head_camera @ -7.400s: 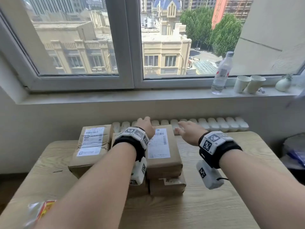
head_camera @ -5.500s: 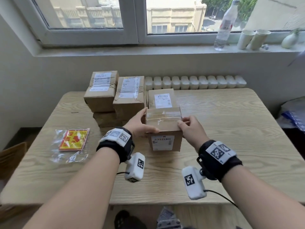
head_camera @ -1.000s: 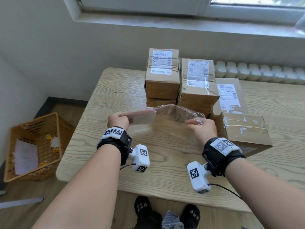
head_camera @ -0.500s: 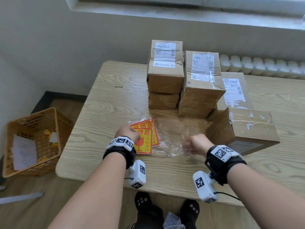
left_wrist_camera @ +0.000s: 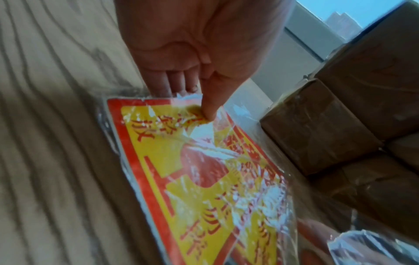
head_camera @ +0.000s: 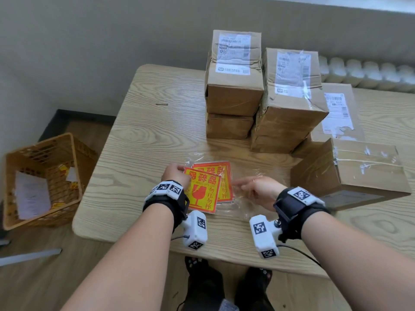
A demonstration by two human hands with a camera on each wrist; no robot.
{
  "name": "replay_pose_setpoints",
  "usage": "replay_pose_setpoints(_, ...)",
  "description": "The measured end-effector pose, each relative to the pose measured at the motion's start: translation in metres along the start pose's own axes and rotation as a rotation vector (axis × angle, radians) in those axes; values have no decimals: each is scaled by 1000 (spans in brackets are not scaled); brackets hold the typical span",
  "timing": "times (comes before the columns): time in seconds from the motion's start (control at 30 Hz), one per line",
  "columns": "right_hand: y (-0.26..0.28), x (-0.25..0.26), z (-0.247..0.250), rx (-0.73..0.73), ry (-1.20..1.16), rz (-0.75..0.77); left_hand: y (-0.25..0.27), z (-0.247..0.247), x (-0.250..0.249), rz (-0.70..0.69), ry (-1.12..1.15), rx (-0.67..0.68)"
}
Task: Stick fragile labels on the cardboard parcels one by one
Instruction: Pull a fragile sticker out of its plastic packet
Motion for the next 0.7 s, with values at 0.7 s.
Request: replay_pose_setpoints(0.7, -5, 1, -11, -23, 213, 10, 5, -15, -13, 17, 133, 207)
Point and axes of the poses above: each hand's wrist, its own y-axis away from the middle knuckle, its own z-axis out of the back of the hand, x = y × z, the point moved 3 cm from there along -y, towards the middle knuckle
